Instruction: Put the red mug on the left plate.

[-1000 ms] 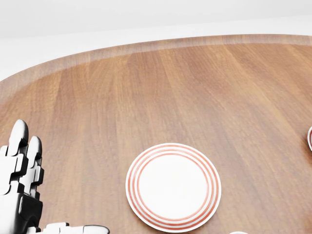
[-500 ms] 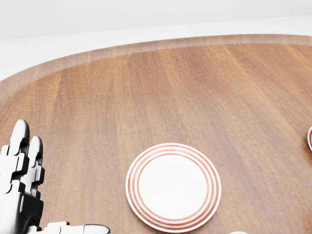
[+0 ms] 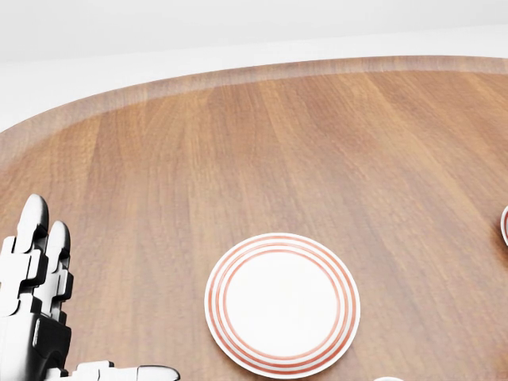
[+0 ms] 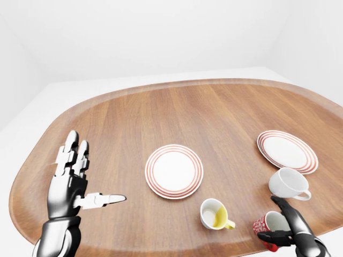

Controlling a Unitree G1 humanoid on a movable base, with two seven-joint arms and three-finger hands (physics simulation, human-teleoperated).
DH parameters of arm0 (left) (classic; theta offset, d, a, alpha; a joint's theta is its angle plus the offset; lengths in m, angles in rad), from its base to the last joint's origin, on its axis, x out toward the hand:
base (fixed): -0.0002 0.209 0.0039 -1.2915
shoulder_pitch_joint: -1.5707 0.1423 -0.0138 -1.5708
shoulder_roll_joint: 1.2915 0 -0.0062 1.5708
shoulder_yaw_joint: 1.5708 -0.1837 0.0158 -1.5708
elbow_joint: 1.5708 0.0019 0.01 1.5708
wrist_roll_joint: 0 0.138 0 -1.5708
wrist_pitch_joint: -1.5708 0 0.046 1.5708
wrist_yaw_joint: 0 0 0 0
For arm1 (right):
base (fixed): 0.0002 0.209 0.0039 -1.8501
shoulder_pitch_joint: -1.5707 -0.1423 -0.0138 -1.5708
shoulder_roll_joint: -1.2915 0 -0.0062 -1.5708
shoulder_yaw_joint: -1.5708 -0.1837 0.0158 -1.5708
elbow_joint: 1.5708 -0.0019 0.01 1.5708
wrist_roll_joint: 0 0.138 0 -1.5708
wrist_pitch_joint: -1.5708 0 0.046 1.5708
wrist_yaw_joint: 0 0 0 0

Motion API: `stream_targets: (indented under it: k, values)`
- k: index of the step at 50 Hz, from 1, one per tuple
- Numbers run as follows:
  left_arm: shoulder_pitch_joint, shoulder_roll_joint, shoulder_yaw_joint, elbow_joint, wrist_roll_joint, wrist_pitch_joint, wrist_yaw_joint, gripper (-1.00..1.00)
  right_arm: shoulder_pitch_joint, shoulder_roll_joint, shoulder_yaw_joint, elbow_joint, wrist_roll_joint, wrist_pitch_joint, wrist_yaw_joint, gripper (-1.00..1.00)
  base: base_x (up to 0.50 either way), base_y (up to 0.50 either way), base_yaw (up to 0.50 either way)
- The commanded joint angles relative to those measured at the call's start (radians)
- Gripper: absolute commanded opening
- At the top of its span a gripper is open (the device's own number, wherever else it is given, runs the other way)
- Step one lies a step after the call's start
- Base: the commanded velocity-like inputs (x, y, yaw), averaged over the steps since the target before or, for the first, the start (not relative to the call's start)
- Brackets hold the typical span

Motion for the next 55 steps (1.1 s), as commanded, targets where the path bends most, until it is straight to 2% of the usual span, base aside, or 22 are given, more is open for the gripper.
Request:
stream_targets:
  k: [1, 11, 15, 20, 23, 26, 30, 33, 36, 37, 40, 42, 44, 46, 49, 51, 55]
  values:
    - [0.000, 0.000, 0.002, -0.001, -0.002, 0.000, 0.000, 1.00, 0.019, 0.010, 0.052, 0.050, -0.041, 0.000, -0.004, -1.00, 0.00, 0.00, 0.00]
    - [0.003, 0.000, 0.002, -0.003, -0.003, -0.001, -0.001, 1.00, 0.031, 0.020, 0.032, 0.013, -0.057, 0.000, 0.008, -1.00, 0.00, 0.00, 0.00]
    - [0.006, 0.000, 0.001, -0.004, -0.003, -0.003, -0.001, 1.00, 0.026, 0.026, -0.008, -0.023, -0.056, 0.000, -0.017, -1.00, 0.00, 0.00, 0.00]
    - [0.009, 0.000, -0.001, -0.006, -0.003, -0.005, -0.001, 1.00, -0.012, 0.039, -0.101, -0.271, -0.069, 0.000, 0.005, -1.00, 0.00, 0.00, 0.00]
    - [0.007, 0.000, 0.002, -0.005, -0.006, -0.005, -0.002, 1.00, -0.052, 0.036, -0.113, -0.400, -0.106, 0.000, 0.046, -1.00, 0.00, 0.00, 0.00]
    - [0.009, 0.000, 0.002, -0.008, -0.005, -0.004, -0.003, 1.00, -0.143, -0.005, -0.071, -0.530, -0.178, 0.000, 0.106, -1.00, 0.00, 0.00, 0.00]
    - [0.010, 0.000, 0.012, -0.013, -0.012, -0.002, -0.007, 1.00, -0.304, -0.100, 0.061, -0.581, -0.286, 0.000, 0.206, -1.00, 0.00, 0.00, 0.00]
    - [0.009, -0.004, 0.015, -0.009, -0.012, -0.004, -0.010, 1.00, -0.498, -0.192, 0.186, -0.573, -0.372, 0.000, 0.284, -1.00, 0.00, 0.00, 0.00]
    - [0.008, -0.004, 0.014, -0.008, -0.011, -0.006, -0.011, 1.00, -0.655, -0.236, 0.272, -0.508, -0.416, 0.000, 0.284, -1.00, 0.00, 0.00, 0.00]
    - [0.007, -0.005, 0.017, -0.006, -0.012, -0.005, -0.011, 1.00, -0.765, -0.243, 0.329, -0.444, -0.419, 0.000, 0.284, -1.00, 0.00, 0.00, 0.00]
    - [0.007, -0.006, 0.022, -0.005, -0.016, -0.006, -0.014, 1.00, -0.912, -0.220, 0.404, -0.327, -0.411, 0.000, 0.244, -1.00, 0.00, 0.00, 0.00]
    - [0.004, -0.007, 0.020, 0.003, -0.017, -0.009, -0.016, 1.00, -1.072, -0.159, 0.457, -0.134, -0.354, 0.000, 0.124, -1.00, 0.00, 0.00, 0.00]
    - [0.004, -0.007, 0.013, 0.009, -0.007, -0.014, -0.013, 1.00, -1.157, -0.127, 0.482, 0.010, -0.302, 0.000, 0.044, -1.00, 0.00, 0.00, 0.00]
    - [0.003, -0.005, 0.023, 0.000, -0.019, -0.006, -0.016, 1.00, -1.339, -0.071, 0.529, 0.345, -0.233, 0.000, -0.117, -1.00, 0.00, 0.00, 0.00]
    - [-0.001, -0.007, 0.031, 0.009, -0.021, -0.008, -0.016, 1.00, -1.503, -0.015, 0.576, 0.658, -0.187, 0.000, -0.250, -1.00, 0.00, 0.00, 0.00]
    - [0.003, -0.008, 0.031, 0.010, -0.021, -0.013, -0.018, 1.00, -1.562, 0.018, 0.598, 0.782, -0.172, 0.000, -0.293, -1.00, 0.00, 0.00, 0.00]
    - [0.010, -0.010, 0.044, 0.006, -0.031, -0.020, -0.023, 1.00, -1.607, 0.101, 0.639, 0.900, -0.169, 0.000, -0.333, -1.00, 0.00, 0.00, 0.00]
